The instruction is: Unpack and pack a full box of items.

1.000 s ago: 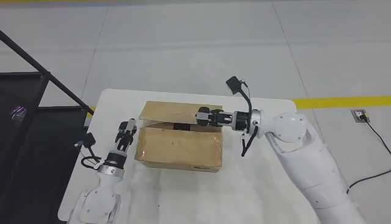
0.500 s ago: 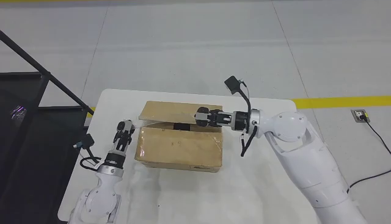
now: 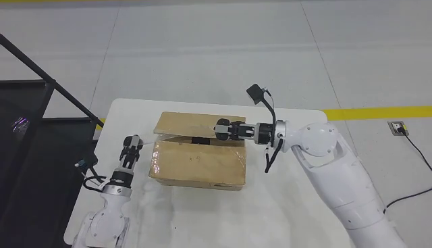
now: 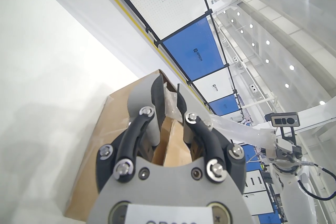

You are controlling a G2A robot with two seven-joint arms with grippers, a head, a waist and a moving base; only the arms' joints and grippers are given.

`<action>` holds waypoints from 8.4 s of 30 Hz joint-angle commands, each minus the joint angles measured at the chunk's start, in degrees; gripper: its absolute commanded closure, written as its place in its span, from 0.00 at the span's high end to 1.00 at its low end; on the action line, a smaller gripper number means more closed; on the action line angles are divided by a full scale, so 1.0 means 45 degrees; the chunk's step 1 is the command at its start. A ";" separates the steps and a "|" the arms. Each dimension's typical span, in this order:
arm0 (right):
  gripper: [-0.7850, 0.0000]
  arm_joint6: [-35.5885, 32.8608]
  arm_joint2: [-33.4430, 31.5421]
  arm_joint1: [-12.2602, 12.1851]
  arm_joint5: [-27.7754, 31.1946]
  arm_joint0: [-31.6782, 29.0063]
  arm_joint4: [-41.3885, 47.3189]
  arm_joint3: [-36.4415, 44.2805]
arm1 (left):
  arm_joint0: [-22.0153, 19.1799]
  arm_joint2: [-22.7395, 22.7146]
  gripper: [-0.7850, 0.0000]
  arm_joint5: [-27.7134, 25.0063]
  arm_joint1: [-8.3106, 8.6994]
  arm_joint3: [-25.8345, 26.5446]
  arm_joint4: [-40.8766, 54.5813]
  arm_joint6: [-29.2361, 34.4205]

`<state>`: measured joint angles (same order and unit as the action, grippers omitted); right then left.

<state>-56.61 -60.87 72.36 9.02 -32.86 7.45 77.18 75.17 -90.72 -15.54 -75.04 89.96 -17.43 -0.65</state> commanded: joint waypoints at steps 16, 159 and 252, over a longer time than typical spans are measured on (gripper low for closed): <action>0.00 0.0169 -0.0068 -0.0053 0.0306 -0.0131 0.0107 0.0133 | 0.0028 -0.0055 0.00 -0.0325 -0.0002 0.0054 0.0348 -0.0160; 0.00 -0.0706 -0.2620 -0.1509 0.0498 -0.3122 -0.1732 0.0710 | 0.3123 0.0363 0.00 -0.1528 -0.0221 0.1307 0.0872 -0.0826; 0.00 -0.0340 -0.0838 -0.1574 0.1051 -0.1784 -0.0907 -0.0250 | 0.1975 0.1103 1.00 -0.1410 -0.0082 0.2301 0.0886 0.1236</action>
<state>-58.06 -64.68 65.29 13.64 -40.94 3.31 76.17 84.15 -85.78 -22.01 -75.40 100.45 -13.56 4.97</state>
